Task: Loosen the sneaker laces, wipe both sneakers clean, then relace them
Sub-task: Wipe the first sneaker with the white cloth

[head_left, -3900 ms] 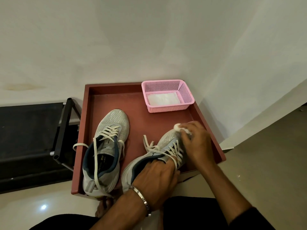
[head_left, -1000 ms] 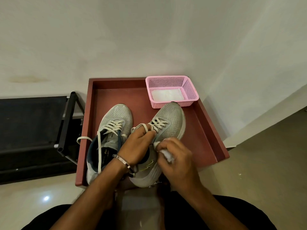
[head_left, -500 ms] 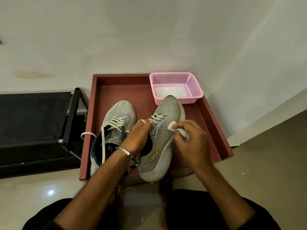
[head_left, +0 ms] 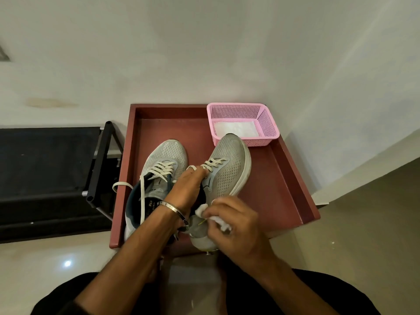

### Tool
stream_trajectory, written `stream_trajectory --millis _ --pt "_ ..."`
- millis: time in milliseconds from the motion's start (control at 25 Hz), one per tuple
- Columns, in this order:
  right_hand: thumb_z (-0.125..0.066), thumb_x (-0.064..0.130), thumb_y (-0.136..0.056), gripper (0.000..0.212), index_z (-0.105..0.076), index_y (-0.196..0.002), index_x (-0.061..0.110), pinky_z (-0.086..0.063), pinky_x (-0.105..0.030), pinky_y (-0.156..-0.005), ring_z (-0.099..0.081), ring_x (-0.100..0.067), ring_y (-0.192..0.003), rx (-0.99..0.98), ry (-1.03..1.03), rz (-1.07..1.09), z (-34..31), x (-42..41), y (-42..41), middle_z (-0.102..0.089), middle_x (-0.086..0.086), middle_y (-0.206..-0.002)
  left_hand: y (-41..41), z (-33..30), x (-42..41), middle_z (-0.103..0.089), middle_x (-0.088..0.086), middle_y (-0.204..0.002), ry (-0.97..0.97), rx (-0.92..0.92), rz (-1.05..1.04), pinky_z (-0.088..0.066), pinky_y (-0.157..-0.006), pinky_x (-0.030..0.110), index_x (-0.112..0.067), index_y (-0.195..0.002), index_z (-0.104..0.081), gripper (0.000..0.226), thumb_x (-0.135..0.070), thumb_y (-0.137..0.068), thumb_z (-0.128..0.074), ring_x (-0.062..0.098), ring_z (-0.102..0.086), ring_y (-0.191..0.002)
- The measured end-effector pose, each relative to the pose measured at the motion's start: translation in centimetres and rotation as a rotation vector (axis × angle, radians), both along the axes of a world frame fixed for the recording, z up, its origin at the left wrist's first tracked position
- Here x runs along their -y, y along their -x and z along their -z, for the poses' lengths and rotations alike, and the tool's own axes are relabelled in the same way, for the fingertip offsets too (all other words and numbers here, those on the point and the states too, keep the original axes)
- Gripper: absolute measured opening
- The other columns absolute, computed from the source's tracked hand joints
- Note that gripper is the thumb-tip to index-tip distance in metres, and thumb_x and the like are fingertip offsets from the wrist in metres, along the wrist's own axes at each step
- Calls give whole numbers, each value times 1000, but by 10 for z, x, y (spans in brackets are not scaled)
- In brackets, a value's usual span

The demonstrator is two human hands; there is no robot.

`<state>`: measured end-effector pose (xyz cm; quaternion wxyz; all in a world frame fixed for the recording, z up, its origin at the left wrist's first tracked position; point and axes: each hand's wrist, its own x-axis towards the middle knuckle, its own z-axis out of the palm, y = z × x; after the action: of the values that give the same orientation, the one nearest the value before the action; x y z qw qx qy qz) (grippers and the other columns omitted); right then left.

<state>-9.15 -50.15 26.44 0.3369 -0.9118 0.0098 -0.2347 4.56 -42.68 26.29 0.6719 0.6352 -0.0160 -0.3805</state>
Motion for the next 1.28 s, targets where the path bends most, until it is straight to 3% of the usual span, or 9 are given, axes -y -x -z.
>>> stream_trajectory --millis 160,320,480,640,800,1000,1160,1280 --pt "-69 -6 -76 19 -73 -87 9 -54 -31 -73 -64 -12 -86 25 -66 255 -2 28 -17 -66 1 -92 1 0 2 -60 22 -99 22 -5 -28 -45 -86 45 -1 -100 -61 48 -36 -67 -60 30 -56 -91" --pt "-68 -7 -77 18 -72 -88 7 -52 -26 -75 -63 -12 -88 37 26 19 0 3 -3 -64 0 -91 -3 5 0 -61 22 -100 14 6 -2 -47 -93 56 -7 -91 -63 48 -44 -61 -62 32 -57 -94" --pt "-70 -6 -77 19 -73 -88 10 -55 -28 -73 -64 -5 -87 19 -127 282 -2 30 -17 -66 2 -93 1 4 2 -60 24 -99 23 37 -24 -47 -89 52 -4 -95 -62 42 -36 -69 -59 29 -56 -92" --pt "-69 -6 -75 19 -72 -87 7 -54 -27 -74 -64 -11 -88 12 -18 -7 -2 6 0 -65 1 -92 -2 6 0 -60 34 -105 4 30 -6 -47 -93 58 -5 -93 -62 45 -42 -68 -61 31 -58 -92" --pt "-70 -5 -77 20 -74 -88 11 -54 -28 -71 -63 -4 -85 7 -136 314 -4 51 -25 -66 4 -93 3 3 5 -57 19 -96 28 48 -37 -44 -81 43 -7 -85 -58 20 -27 -81 -58 28 -54 -89" --pt "-69 -7 -74 19 -73 -87 8 -53 -24 -74 -64 -10 -87 3 -40 18 -1 14 -4 -65 1 -92 -2 6 3 -60 30 -101 10 83 -4 -45 -92 57 -10 -79 -62 33 -41 -68 -61 38 -57 -93" --pt "-70 -6 -76 19 -73 -87 9 -54 -30 -72 -63 -4 -85 24 -111 283 -3 48 -25 -66 4 -91 3 2 5 -54 16 -92 19 74 -30 -41 -80 43 -13 -74 -55 17 -30 -76 -57 26 -51 -87" --pt "-70 -6 -75 20 -73 -87 9 -54 -25 -71 -64 -5 -85 -19 -50 65 -1 22 -10 -66 3 -92 0 5 3 -54 17 -92 26 84 -7 -40 -80 44 -8 -81 -57 24 -31 -76 -56 26 -50 -87"
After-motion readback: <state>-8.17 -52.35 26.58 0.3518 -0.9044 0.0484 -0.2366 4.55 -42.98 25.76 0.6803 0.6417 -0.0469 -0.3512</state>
